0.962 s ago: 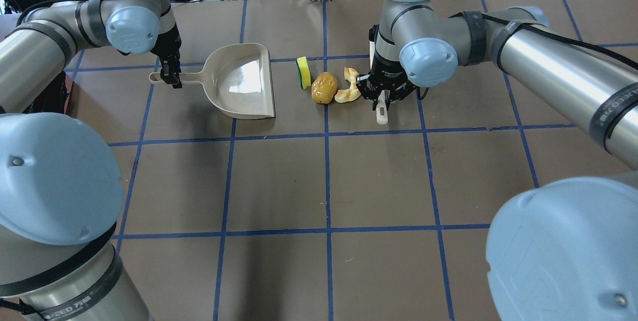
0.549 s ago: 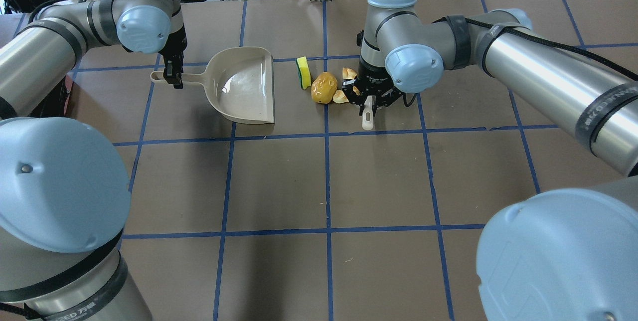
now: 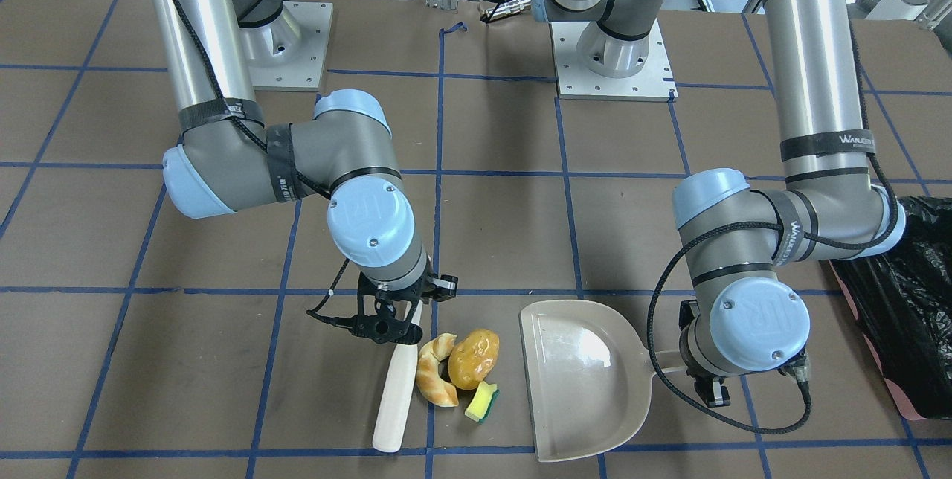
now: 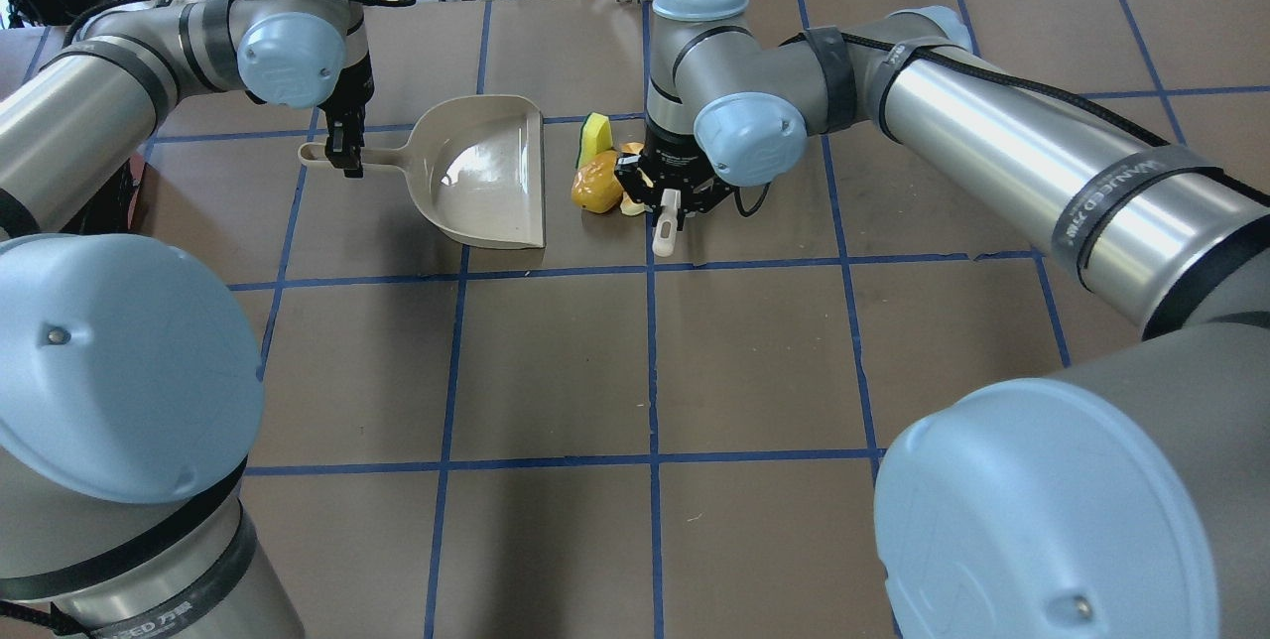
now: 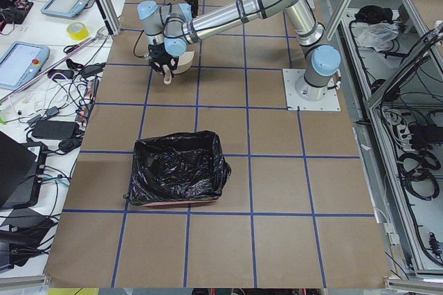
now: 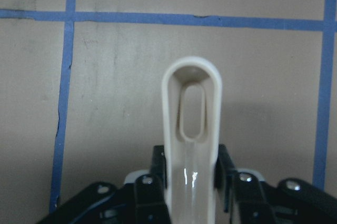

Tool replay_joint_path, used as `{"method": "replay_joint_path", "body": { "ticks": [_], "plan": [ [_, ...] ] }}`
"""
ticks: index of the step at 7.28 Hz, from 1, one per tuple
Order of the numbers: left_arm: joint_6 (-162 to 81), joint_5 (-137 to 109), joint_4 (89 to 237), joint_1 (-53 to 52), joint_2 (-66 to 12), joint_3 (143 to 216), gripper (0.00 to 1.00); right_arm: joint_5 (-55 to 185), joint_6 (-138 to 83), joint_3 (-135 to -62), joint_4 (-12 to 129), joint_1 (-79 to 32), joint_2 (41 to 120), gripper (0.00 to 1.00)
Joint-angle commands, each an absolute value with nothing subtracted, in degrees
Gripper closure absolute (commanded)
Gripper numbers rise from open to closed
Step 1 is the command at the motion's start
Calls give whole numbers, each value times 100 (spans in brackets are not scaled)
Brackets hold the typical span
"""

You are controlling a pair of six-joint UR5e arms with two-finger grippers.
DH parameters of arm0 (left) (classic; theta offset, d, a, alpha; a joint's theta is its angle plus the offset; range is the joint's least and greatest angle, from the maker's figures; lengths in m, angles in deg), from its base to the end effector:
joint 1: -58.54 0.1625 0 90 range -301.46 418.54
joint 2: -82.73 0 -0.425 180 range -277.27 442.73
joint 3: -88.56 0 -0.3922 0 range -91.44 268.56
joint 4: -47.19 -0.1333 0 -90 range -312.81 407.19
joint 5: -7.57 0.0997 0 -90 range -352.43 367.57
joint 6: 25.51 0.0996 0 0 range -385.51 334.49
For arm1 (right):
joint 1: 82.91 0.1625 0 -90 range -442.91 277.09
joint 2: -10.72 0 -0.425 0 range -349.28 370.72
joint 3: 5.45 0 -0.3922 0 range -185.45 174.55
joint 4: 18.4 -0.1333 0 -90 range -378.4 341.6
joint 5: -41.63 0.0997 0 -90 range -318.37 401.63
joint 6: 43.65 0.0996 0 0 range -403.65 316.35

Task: Sweep and dump trash into bin
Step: 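Sweep the sponge, potato and bread into the dustpan with the right gripper's brush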

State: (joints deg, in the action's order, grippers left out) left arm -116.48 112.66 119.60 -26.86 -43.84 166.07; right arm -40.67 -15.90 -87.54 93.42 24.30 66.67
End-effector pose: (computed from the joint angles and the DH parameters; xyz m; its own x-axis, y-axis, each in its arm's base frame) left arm -0.0509 -0.7058 0.2370 0.0960 -0.9894 -0.1086 -0.9633 -0.0649 -0.2605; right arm 0.3419 -0.6081 0.2359 -0.9778 0.1926 -0.0832 0.1810 0.9750 0.1289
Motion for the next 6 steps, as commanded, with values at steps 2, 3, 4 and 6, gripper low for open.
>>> {"method": "replay_joint_path", "body": {
  "ticks": [2,3,4,6],
  "plan": [
    [-11648,11269,12040,-2698,-4348,16599,96,-3696,-877,-8087,9357,2808,6197,100],
    [-11648,11269,12049,-2698,-4348,16599,97,-3685,-676,-7860,9357,2922,6092,100],
    [-11648,11269,12049,-2707,-4348,16599,97,-3651,-587,-7657,9366,3037,5969,100],
    [-11648,11269,12049,-2716,-4348,16599,97,-3571,-393,-7488,9375,3283,5880,100]
  ]
}}
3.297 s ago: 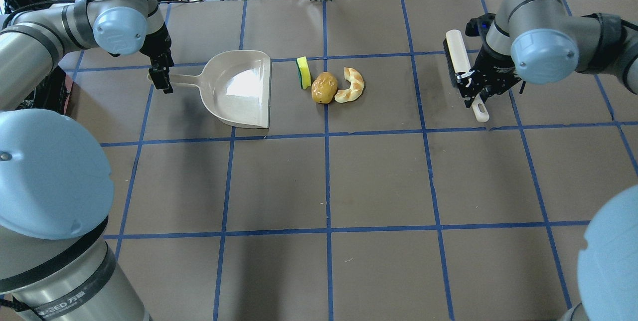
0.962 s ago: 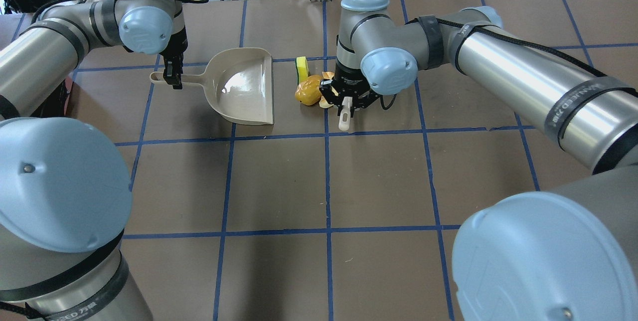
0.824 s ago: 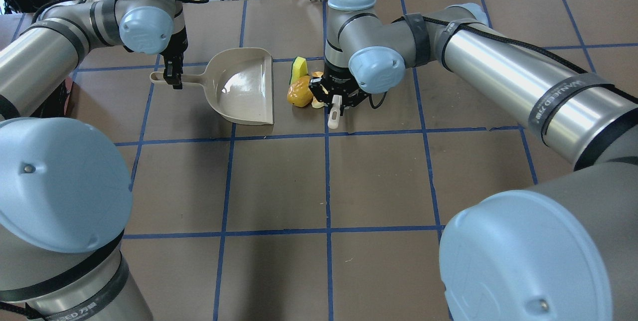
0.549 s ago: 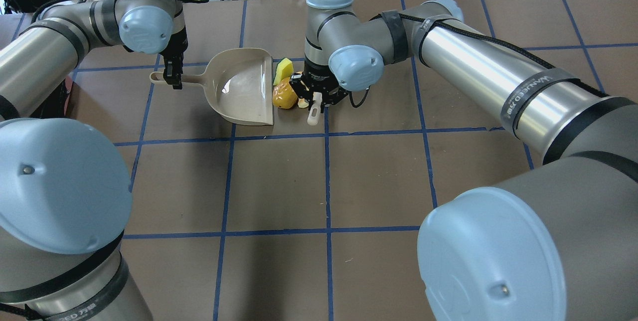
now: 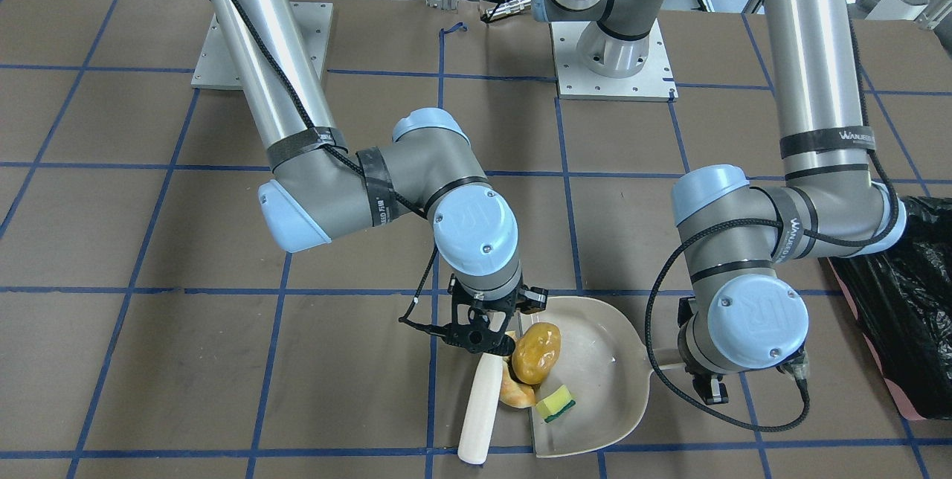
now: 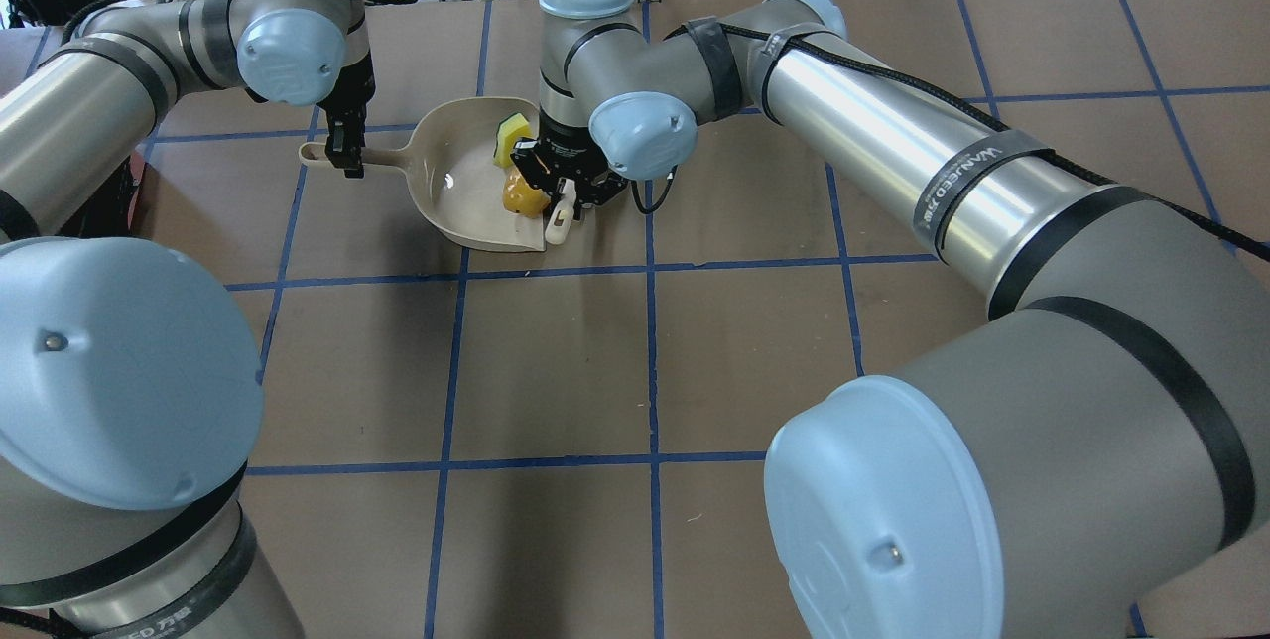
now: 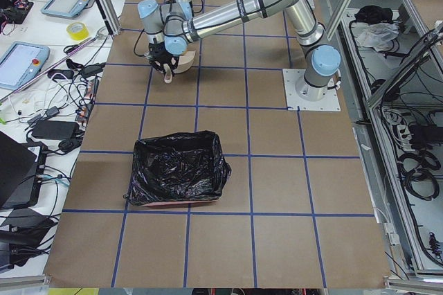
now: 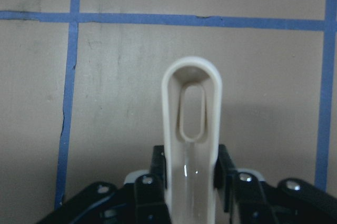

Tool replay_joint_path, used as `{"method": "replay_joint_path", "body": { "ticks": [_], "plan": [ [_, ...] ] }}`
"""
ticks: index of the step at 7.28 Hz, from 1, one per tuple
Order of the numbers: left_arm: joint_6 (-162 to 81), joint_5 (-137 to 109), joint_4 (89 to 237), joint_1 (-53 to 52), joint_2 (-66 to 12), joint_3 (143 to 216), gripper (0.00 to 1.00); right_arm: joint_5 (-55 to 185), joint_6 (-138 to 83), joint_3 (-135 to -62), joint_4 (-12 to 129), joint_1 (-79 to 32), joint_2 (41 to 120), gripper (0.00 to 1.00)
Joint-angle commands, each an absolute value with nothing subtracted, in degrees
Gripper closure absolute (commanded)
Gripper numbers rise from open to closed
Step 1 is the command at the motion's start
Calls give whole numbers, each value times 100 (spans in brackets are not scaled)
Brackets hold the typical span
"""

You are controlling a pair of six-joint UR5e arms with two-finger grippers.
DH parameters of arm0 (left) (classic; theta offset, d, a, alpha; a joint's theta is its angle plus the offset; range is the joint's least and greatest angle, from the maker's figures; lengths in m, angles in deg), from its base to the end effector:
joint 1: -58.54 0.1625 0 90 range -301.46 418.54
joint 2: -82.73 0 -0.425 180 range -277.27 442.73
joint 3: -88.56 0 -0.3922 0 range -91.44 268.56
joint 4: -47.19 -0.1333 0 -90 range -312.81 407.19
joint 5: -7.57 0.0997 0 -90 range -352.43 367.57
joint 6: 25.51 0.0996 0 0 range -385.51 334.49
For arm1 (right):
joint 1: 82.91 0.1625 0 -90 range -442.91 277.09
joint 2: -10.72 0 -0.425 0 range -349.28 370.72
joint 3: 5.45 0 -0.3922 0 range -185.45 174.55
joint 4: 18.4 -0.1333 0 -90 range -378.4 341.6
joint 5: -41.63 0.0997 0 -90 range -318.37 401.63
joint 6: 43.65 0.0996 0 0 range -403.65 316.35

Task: Sweep and dump trash into bin
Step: 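Sweep the sponge, potato and bread into the dustpan with the right gripper's brush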

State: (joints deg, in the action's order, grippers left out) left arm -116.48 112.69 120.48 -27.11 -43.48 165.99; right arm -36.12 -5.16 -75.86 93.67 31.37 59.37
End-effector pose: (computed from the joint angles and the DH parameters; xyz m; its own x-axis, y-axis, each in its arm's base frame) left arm -0.0541 -0.7039 0.2407 0.0916 -0.9890 -0.1163 -0.9636 -0.0586 -0.2609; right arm 0.4472 -0.6158 0.2394 -0.9528 0.2520 -0.1694 0.2323 0.9642 0.1278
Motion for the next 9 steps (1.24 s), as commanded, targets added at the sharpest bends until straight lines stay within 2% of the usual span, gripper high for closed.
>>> {"method": "replay_joint_path", "body": {
  "ticks": [1,5,9],
  "plan": [
    [-11648,11269,12049,-2716,-4356,16599,97,-3319,-279,-7471,9427,3397,5880,100],
    [-11648,11286,12049,-2716,-4374,16599,97,-2798,257,-7225,9981,3732,5626,100],
    [-11648,11295,12049,-2707,-4383,16599,98,-2991,258,-7216,8640,3636,6352,100]
  ]
}}
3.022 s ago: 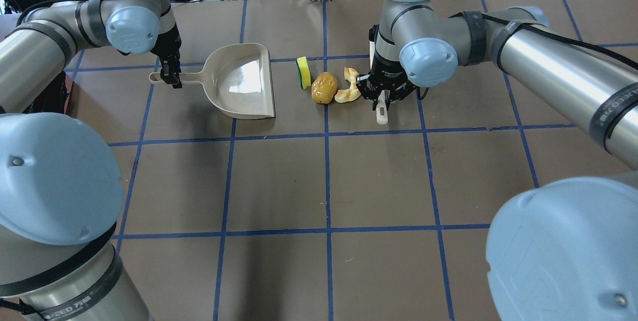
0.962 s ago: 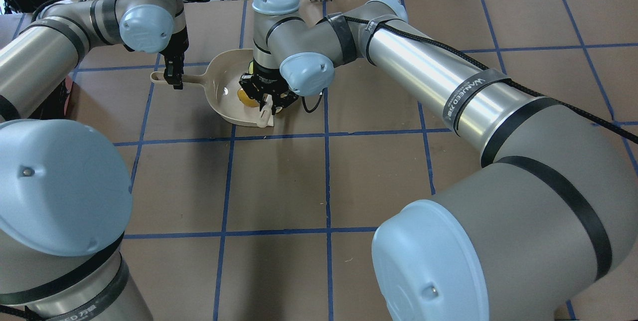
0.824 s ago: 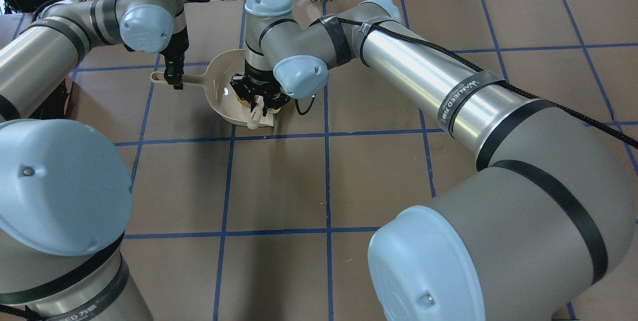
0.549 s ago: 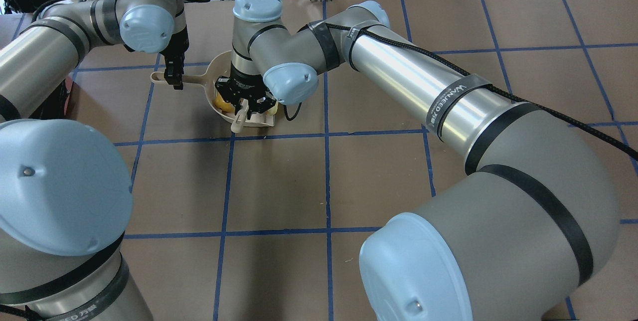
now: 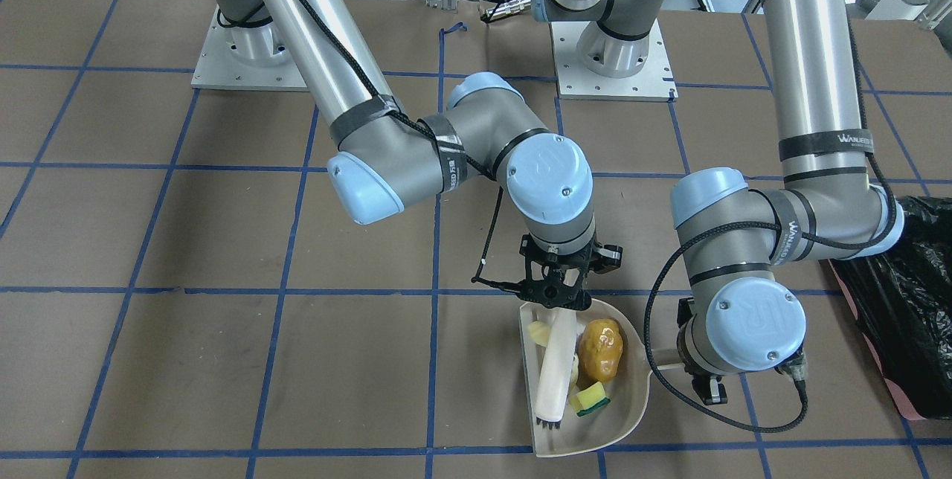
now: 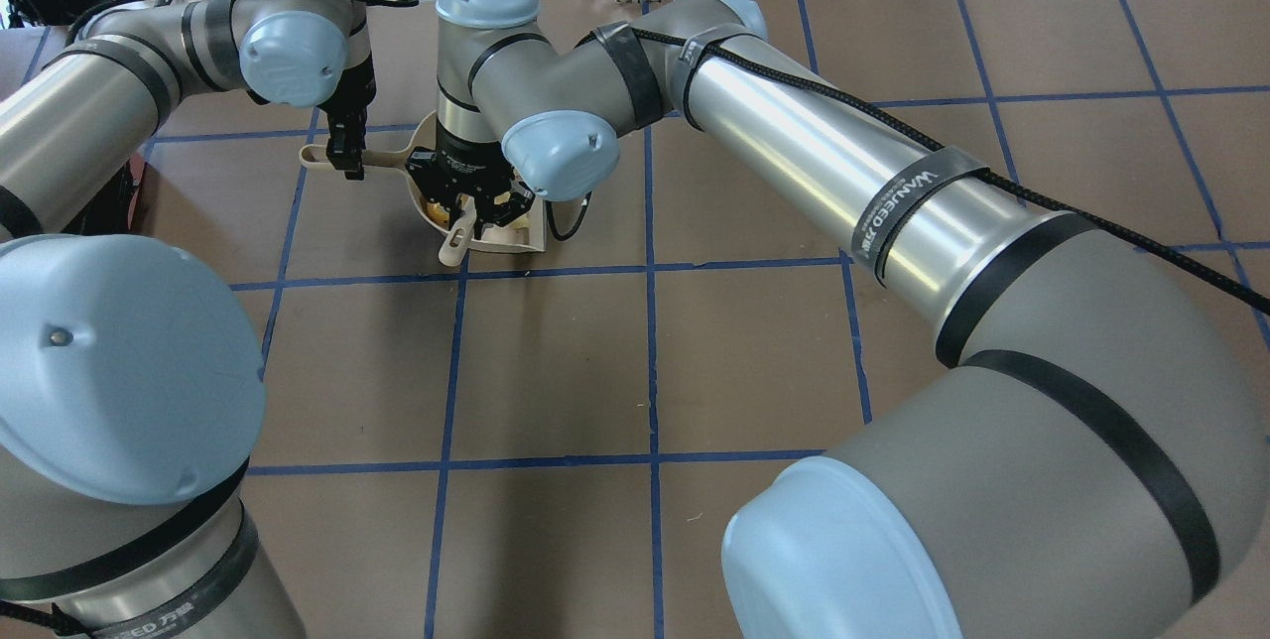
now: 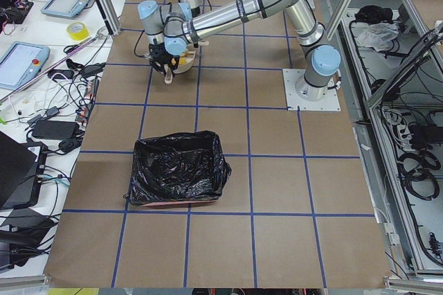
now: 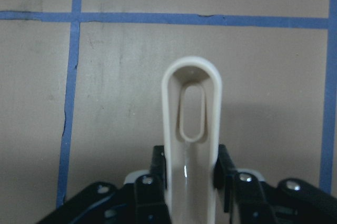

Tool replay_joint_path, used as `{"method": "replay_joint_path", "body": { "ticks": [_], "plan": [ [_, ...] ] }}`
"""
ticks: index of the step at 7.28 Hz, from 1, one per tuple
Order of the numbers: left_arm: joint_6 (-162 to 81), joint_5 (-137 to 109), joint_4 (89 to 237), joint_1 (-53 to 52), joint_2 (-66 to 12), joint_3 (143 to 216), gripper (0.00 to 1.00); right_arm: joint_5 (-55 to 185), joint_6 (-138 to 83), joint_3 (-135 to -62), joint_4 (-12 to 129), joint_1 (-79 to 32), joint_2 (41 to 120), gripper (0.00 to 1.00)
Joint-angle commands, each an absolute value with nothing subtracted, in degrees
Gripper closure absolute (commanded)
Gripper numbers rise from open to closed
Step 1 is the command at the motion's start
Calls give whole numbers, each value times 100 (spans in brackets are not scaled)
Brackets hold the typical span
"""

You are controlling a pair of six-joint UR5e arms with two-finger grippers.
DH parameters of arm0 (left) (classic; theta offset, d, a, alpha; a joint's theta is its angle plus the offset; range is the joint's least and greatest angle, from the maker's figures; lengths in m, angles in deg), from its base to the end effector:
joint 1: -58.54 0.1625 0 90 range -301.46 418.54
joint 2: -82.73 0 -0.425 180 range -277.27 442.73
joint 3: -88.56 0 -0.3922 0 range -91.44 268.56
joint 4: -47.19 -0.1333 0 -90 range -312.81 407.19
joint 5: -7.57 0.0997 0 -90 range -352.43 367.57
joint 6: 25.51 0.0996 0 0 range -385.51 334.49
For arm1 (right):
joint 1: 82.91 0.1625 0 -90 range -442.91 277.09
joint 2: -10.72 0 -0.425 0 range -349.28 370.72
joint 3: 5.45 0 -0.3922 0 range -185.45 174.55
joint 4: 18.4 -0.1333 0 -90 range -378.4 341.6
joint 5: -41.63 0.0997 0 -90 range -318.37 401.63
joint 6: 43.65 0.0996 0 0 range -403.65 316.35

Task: Sweep and dump trash into bin
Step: 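Sweep the sponge, potato and bread into the dustpan with the right gripper's brush, then lift the dustpan toward the bin with the left gripper while the right returns the brush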

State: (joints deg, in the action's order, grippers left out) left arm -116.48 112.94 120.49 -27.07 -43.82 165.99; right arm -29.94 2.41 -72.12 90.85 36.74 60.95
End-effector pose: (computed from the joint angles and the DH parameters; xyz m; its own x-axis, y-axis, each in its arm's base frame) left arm -0.0531 -0.7043 0.2366 0.0922 -0.9882 -0.1222 -0.9626 -0.0571 -0.2650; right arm 0.5154 -0.5722 0.2887 -0.9226 0.2900 -0.2544 0.2453 0.9500 0.1934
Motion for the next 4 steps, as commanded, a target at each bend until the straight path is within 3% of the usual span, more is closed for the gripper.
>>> {"method": "replay_joint_path", "body": {
  "ticks": [1,4],
  "plan": [
    [-11648,11295,12049,-2707,-4392,16599,98,-2974,449,-7207,8419,3601,6441,100],
    [-11299,11129,12171,-2654,-4252,16581,98,-3637,-9,-7329,7497,3032,6897,100]
  ]
}}
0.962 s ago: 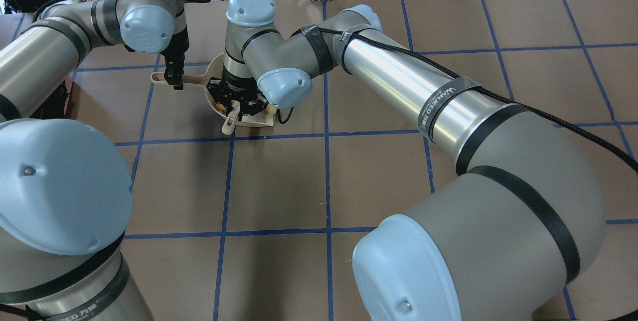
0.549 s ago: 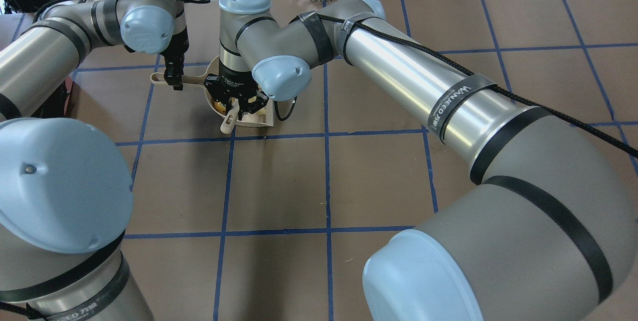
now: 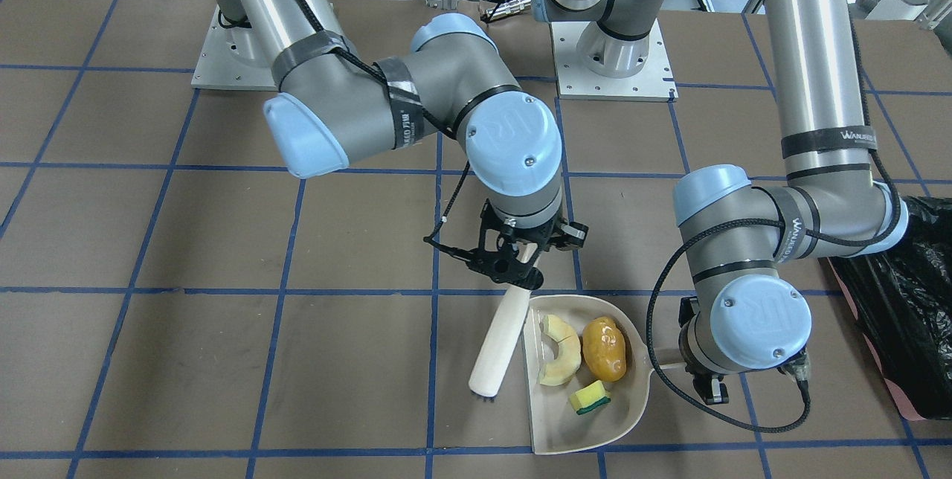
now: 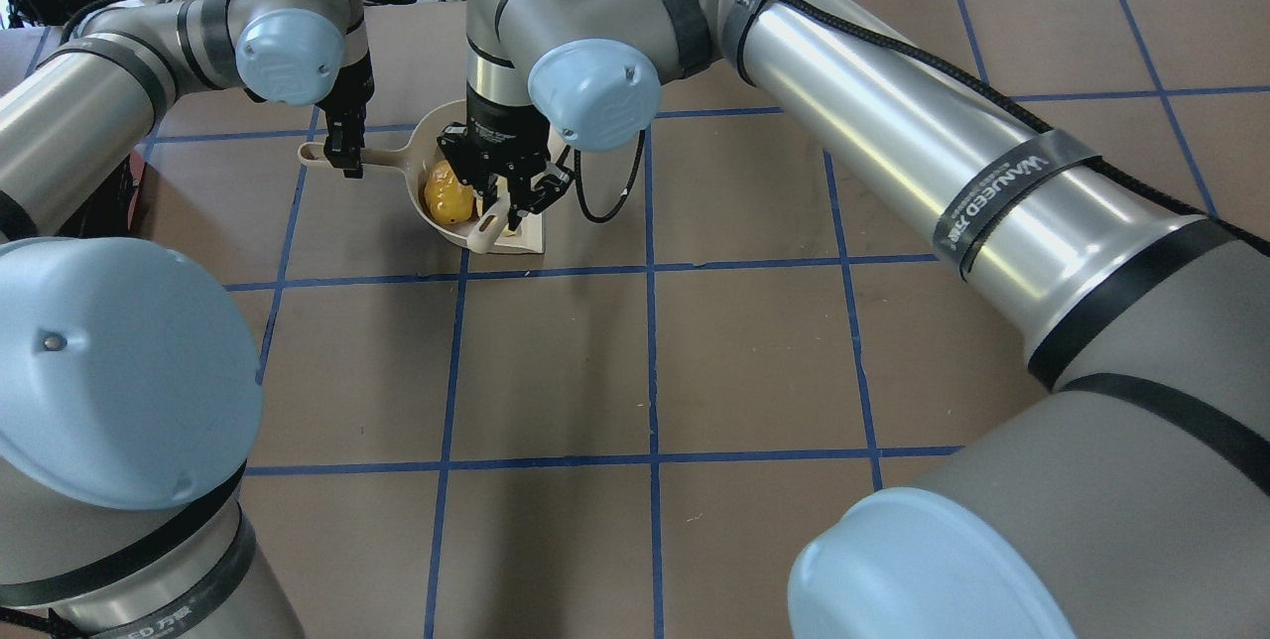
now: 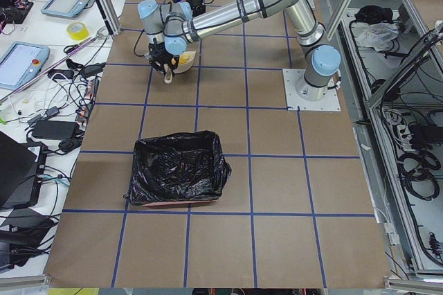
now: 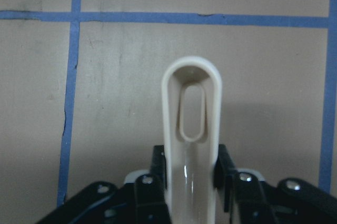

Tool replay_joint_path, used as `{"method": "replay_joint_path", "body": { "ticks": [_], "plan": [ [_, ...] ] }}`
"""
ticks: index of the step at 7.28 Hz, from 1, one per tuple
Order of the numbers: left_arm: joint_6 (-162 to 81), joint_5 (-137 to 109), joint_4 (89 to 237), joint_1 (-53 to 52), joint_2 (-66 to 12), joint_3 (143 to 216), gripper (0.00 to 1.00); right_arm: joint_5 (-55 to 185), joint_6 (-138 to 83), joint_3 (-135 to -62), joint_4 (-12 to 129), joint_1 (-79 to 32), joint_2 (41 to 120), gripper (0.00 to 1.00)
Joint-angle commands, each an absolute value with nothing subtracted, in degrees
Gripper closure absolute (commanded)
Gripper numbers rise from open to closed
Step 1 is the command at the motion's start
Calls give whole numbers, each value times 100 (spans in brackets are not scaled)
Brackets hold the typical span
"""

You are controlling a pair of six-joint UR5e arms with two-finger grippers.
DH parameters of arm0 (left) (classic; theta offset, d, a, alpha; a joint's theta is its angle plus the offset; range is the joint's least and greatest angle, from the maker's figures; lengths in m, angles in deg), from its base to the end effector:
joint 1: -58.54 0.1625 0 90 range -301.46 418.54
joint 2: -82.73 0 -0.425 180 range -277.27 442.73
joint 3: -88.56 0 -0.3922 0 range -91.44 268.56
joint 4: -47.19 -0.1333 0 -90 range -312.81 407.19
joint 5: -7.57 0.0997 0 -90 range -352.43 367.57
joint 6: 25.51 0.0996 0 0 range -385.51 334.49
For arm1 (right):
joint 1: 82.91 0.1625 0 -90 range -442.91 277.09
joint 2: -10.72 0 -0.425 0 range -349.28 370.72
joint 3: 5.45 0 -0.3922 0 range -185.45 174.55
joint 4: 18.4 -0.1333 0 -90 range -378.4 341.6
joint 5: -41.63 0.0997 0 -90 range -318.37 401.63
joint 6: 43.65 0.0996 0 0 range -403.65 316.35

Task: Sweep and dump trash into bin
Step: 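Lift the dustpan toward the bin with the left gripper while the right returns the brush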

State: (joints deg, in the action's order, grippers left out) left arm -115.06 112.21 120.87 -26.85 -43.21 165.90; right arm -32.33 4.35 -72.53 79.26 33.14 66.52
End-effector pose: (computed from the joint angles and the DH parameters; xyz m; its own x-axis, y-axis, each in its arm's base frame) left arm -0.0518 -0.7034 0.2438 0.0722 -0.9898 -0.1231 -0.9675 -0.0395 -0.2499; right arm 0.4593 -0.5735 0.3355 -0.9086 0.3944 -0.1376 0.3541 0.9020 0.2472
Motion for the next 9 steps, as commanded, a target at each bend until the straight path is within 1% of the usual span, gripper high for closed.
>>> {"method": "replay_joint_path", "body": {
  "ticks": [1,3,5,7,9],
  "plan": [
    [-11062,10954,12285,-2619,-4190,16529,98,-3746,-432,-7504,7320,2716,7099,100],
    [-10666,10586,12304,-2436,-4120,16528,98,-4333,-1842,-8135,7344,1987,7591,100],
    [-10289,10592,12505,-2102,-3874,16520,99,-4590,-3363,-8716,7441,1021,8022,100],
    [-9561,10619,13013,-1523,-3550,16284,99,-4599,-4858,-8911,7433,2,8121,100],
    [-8664,10741,13341,-699,-3338,15897,99,-4599,-5296,-9200,7904,-730,8051,100]
  ]
}}
